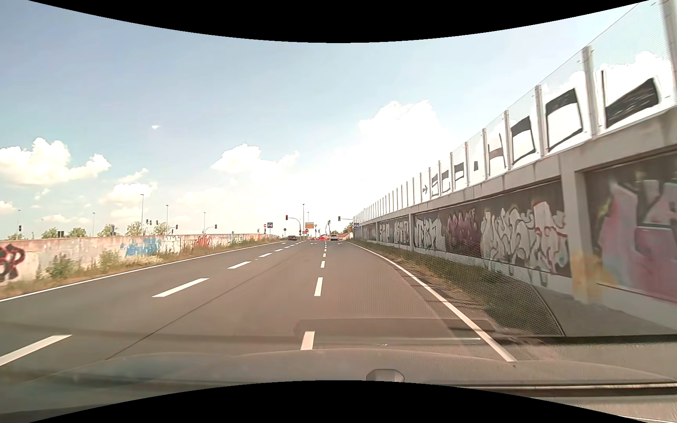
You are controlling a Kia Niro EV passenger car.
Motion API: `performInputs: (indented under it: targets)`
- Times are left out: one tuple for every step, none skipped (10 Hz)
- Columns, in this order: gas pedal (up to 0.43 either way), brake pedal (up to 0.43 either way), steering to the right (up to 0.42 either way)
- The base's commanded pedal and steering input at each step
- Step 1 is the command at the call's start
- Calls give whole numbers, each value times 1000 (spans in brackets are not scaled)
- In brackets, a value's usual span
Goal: Follow the waypoints while adhering to traffic rules and regulations
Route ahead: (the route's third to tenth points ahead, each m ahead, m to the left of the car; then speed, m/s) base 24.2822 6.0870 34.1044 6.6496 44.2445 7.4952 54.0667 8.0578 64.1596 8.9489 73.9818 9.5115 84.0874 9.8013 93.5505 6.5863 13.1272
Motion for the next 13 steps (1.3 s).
performInputs:
  targets:
    - [189, 18, -11]
    - [189, 18, -11]
    - [189, 18, -11]
    - [189, 18, -11]
    - [189, 18, -11]
    - [189, 18, -11]
    - [189, 18, -12]
    - [189, 18, -11]
    - [189, 18, -11]
    - [189, 18, -11]
    - [177, 18, -12]
    - [177, 18, -12]
    - [177, 18, -12]
